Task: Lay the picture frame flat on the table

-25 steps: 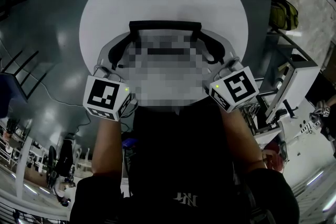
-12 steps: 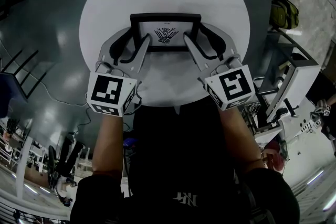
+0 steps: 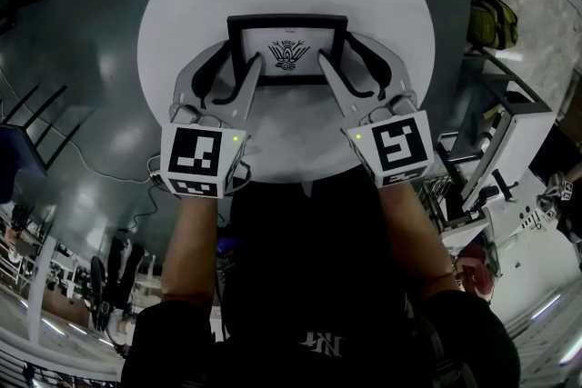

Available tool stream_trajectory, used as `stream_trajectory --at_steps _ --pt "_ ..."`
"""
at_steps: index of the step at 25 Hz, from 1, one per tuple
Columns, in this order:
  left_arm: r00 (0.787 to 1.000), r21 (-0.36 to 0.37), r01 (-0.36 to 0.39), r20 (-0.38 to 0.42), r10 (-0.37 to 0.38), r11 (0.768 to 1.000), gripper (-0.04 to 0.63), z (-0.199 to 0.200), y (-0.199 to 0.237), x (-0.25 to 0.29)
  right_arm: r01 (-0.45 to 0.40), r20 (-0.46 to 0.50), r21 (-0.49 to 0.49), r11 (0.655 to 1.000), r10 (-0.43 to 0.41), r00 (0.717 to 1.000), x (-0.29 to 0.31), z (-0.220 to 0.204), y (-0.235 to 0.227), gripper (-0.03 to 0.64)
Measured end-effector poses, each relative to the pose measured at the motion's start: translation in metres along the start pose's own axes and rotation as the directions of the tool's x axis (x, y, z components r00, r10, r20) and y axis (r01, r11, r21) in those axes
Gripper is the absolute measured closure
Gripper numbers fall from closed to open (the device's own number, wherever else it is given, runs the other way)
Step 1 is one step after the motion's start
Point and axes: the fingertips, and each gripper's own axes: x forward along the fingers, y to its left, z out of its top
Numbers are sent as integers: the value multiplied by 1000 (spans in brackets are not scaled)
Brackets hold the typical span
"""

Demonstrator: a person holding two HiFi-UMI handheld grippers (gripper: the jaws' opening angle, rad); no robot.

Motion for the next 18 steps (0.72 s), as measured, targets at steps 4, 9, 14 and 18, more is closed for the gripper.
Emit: stream_trajectory --at_steps 4,9,14,18 --pt "999 32 -25 -20 25 999 434 0 -1 2 11 -15 -9 1000 -11 1000 1 -3 -1 446" --pt "998 65 -52 -35 54 997 433 -2 -1 -1 30 -29 -42 999 -31 999 1 -4 3 445" --pt "996 80 -70 -48 74 994 433 -1 -2 0 48 -31 -54 997 -50 998 2 -4 1 445" --pt "996 87 -75 -52 79 993 431 -2 -5 -4 63 -26 -70 996 -65 998 -3 -4 5 445"
